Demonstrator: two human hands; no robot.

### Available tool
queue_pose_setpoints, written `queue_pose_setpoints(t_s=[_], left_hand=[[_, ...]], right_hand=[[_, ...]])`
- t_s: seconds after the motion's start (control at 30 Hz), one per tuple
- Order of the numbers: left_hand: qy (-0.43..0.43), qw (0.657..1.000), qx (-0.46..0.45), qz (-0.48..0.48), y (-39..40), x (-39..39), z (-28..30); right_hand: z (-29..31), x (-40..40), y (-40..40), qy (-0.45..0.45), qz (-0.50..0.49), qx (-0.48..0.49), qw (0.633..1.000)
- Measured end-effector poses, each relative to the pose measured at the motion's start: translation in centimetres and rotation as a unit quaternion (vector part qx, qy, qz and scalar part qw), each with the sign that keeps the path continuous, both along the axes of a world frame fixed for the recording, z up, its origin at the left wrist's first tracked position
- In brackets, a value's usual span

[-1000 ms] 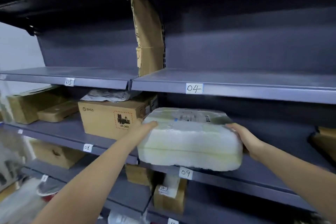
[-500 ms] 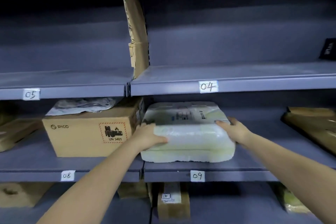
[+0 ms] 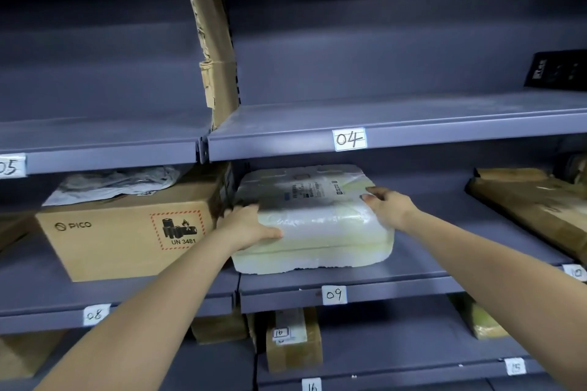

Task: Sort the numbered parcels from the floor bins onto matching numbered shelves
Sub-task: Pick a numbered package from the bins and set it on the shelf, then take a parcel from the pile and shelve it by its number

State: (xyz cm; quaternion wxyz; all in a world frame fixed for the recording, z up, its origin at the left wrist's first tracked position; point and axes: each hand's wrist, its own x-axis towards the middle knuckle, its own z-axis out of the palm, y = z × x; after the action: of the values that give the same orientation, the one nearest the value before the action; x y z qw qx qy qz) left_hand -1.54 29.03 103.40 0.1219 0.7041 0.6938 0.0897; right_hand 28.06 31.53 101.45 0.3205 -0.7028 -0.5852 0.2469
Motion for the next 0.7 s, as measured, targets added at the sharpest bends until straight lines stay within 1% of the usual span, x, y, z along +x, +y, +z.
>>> queue_pose_setpoints(t_s=[0.07,0.2,0.33,0.43,0.53,0.7], left_hand=[[0.003,0.999,0.031,-0.017,-0.4,0.8,0.6],[-0.034,0.991,0.088,-0.093,-1.5,4.3,1.5],[-0.08,0.974,0.09,-0.192,-3.0,9.6,1.7],[-0.121,0.954,0.088,-0.261,-4.6,14.5,2.1],[-0.137,0.928,0.097,-0.332,-6.9,19.6,2.9],[-0.13,0.885,0.12,-0.431,-10.3,28.1,4.2]], right_hand=[[0.4,0.5,-1.0,-0.019,-0.006,0.031,0.999],[0.8,2.3,-4.2,-0.113,0.012,0.085,0.99],[1.9,4.4,-8.3,-0.194,0.021,0.114,0.974],[2.7,6.1,-11.8,-0.218,0.023,0.131,0.967],[3.5,8.7,-15.4,-0.233,0.003,0.147,0.961],[4.6,14.3,-21.9,-0.258,-0.047,0.137,0.955]])
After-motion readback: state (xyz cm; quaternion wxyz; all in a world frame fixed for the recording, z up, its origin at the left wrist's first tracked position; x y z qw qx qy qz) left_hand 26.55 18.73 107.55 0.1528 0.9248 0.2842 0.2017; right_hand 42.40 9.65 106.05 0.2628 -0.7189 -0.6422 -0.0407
